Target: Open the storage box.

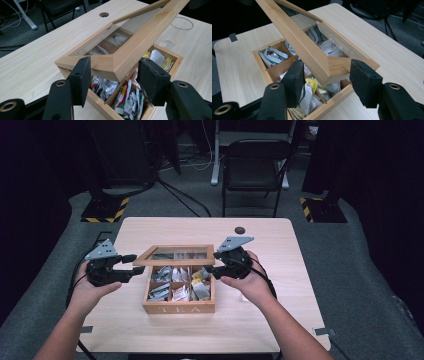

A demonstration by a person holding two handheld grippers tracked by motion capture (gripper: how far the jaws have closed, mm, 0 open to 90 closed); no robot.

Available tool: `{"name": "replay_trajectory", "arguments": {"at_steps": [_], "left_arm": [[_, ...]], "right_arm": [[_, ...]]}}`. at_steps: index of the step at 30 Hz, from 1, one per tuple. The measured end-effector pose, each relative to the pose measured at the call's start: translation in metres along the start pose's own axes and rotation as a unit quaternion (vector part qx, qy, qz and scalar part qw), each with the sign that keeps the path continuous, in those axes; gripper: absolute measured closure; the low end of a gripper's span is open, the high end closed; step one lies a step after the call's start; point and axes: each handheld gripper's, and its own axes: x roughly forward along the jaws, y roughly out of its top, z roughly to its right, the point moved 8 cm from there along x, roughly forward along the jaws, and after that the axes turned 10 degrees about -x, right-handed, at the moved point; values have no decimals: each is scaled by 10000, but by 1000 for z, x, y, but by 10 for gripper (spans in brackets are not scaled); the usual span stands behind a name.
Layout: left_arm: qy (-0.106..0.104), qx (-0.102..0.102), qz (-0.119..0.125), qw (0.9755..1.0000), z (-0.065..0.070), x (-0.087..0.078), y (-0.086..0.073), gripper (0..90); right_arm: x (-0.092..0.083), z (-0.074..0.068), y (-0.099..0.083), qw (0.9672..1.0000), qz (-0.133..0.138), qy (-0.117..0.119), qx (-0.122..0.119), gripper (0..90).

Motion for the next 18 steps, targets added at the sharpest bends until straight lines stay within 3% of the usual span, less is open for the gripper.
{"name": "replay_trajectory", "arguments": {"at_steps": [8, 13, 18], "left_arm": [[-181, -150, 71, 9997, -6, -1, 9, 456], [-261, -217, 181, 9993, -10, -1, 15, 458], [-232, -130, 347, 9990, -17, 5, 17, 470]], "right_arm": [[1, 9, 5, 9996, 165, -68, -233, 479], [1, 15, 11, 9995, 192, -111, -235, 496], [2, 22, 15, 9997, 211, -20, -142, 498]]}}
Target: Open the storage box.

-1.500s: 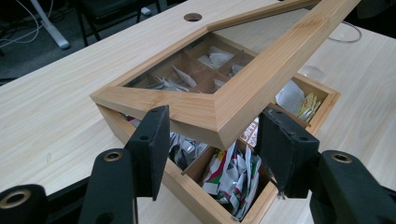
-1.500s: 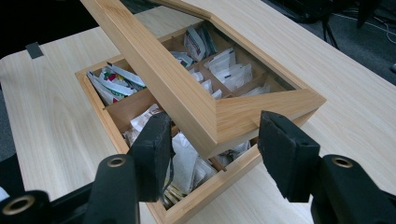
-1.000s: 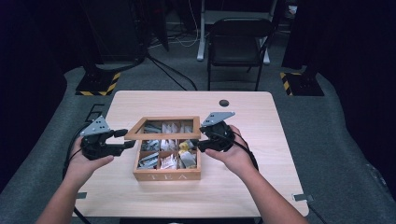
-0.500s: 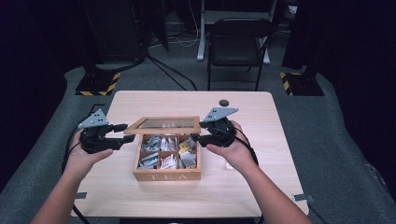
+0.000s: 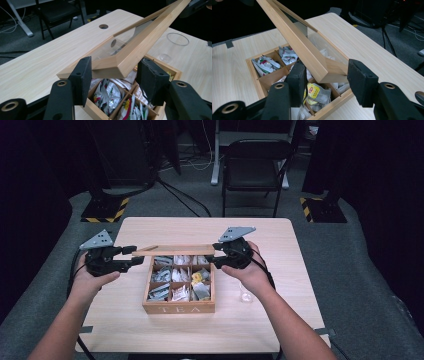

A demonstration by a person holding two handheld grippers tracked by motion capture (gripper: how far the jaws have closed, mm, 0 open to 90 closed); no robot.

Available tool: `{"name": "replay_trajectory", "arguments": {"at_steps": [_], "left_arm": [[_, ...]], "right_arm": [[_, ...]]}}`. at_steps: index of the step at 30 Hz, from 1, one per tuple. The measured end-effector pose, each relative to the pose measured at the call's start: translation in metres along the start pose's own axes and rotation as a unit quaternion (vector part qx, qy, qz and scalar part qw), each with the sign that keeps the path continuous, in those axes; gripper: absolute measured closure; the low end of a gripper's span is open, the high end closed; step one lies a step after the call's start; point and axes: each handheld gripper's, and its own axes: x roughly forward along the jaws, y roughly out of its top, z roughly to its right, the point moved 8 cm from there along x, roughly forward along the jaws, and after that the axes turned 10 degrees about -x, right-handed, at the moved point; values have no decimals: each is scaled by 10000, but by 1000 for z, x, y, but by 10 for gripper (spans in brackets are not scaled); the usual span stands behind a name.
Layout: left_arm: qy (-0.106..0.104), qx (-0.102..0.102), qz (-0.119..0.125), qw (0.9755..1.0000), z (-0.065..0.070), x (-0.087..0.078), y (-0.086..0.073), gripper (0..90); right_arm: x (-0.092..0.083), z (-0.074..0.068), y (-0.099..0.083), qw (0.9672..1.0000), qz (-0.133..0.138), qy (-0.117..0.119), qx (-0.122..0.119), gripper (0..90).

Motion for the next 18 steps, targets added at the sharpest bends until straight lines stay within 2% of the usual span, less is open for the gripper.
{"name": "replay_trajectory", "arguments": {"at_steps": [6, 10, 11, 12, 14, 16, 18], "left_arm": [[115, -20, 65, 9999, -7, 8, -2, 494], [207, 20, 55, 9998, -9, 11, -3, 500], [226, 40, 71, 9997, -9, 11, -3, 502], [227, 42, 78, 9997, -9, 11, -2, 506], [230, 38, 87, 9997, -9, 11, -2, 508], [227, 16, 98, 9997, -10, 11, -2, 508], [217, -38, 143, 9997, -10, 12, 0, 509]], "right_arm": [[0, 2, 1, 10000, -43, -4, 69, 508], [2, 2, -1, 9999, -114, -116, -42, 524], [3, 2, 0, 9997, -105, -176, -129, 521], [5, 1, -2, 9988, -152, -288, -371, 501], [5, -1, -2, 9986, -165, -312, -388, 492], [8, 0, -4, 9973, -133, -387, -603, 484], [11, 2, -7, 9967, -222, -445, -634, 483]]}}
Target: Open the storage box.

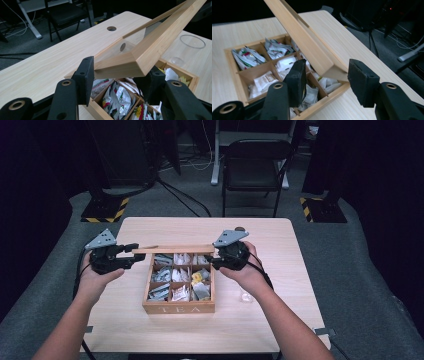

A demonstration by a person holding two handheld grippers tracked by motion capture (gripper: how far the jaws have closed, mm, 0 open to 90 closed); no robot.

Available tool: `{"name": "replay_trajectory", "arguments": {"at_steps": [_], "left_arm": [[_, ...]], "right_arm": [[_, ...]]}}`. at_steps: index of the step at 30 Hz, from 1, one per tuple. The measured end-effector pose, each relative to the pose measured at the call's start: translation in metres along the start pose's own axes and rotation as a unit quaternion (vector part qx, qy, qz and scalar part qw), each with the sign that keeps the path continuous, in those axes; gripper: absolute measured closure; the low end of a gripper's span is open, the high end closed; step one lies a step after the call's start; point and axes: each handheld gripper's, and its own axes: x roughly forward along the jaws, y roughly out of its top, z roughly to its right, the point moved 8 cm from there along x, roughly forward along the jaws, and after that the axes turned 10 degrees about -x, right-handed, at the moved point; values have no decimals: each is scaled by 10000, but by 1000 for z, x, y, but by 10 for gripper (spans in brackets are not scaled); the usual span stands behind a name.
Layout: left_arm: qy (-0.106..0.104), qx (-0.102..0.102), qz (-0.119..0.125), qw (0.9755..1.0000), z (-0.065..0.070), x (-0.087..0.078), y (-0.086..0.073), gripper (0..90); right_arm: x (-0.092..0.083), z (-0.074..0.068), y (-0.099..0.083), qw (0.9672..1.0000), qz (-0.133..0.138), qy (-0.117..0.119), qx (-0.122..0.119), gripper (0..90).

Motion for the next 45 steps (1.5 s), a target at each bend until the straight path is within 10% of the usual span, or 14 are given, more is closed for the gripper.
{"name": "replay_trajectory", "arguments": {"at_steps": [19, 45], "left_arm": [[-158, -188, 267, 9993, -10, 5, 6, 519], [88, -274, 333, 9990, -26, 21, 11, 576]], "right_arm": [[12, 19, -3, 9964, 312, 138, 775, 562], [22, 34, 2, 9959, 334, -43, 836, 531]]}}
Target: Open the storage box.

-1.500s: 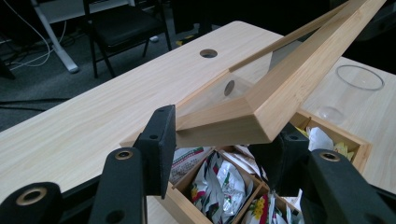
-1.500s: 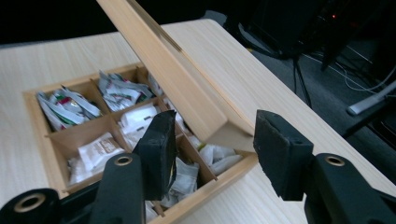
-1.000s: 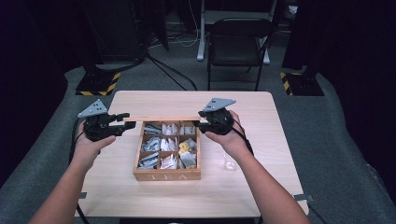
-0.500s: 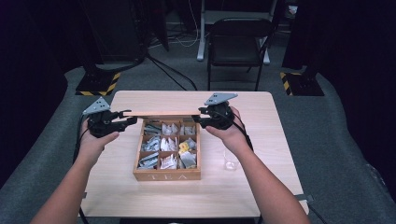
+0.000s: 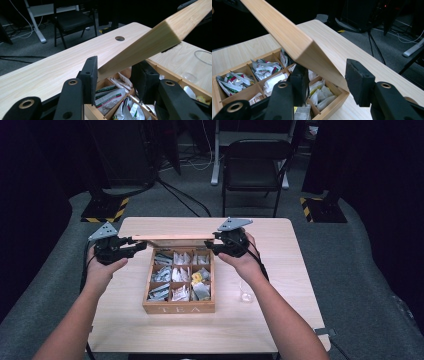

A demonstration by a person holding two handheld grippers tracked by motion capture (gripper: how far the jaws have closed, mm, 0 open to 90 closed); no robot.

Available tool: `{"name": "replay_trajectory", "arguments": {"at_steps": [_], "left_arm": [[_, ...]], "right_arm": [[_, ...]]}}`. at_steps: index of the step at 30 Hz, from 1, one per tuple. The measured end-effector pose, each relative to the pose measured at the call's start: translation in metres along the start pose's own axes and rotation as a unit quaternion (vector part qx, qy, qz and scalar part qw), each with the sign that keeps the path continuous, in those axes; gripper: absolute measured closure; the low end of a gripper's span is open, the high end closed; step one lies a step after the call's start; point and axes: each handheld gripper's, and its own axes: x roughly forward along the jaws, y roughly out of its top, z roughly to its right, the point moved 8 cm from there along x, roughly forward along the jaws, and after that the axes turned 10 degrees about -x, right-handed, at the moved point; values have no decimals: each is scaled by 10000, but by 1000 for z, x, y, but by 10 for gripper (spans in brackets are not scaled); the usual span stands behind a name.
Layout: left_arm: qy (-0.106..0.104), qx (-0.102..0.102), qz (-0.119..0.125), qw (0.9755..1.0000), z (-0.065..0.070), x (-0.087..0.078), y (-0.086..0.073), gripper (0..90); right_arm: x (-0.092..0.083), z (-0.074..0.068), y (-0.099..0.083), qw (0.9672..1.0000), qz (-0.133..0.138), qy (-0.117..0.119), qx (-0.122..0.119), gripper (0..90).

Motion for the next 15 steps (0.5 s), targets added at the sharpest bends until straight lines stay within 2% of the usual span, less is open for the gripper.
{"name": "replay_trajectory", "arguments": {"at_steps": [5, 9, 14, 15], "left_arm": [[65, 10, -26, 10000, -2, 2, 4, 580], [73, -4, -61, 10000, -3, 3, 7, 581], [66, -37, -6, 10000, -6, 5, 10, 582], [68, -53, -20, 10000, -6, 5, 10, 582]], "right_arm": [[4, 3, -3, 10000, -14, -32, 36, 545], [9, 7, -5, 9998, -28, -5, 198, 556], [12, 12, -5, 9998, -16, -35, 204, 569], [13, 13, -5, 9996, 3, -45, 282, 569]]}}
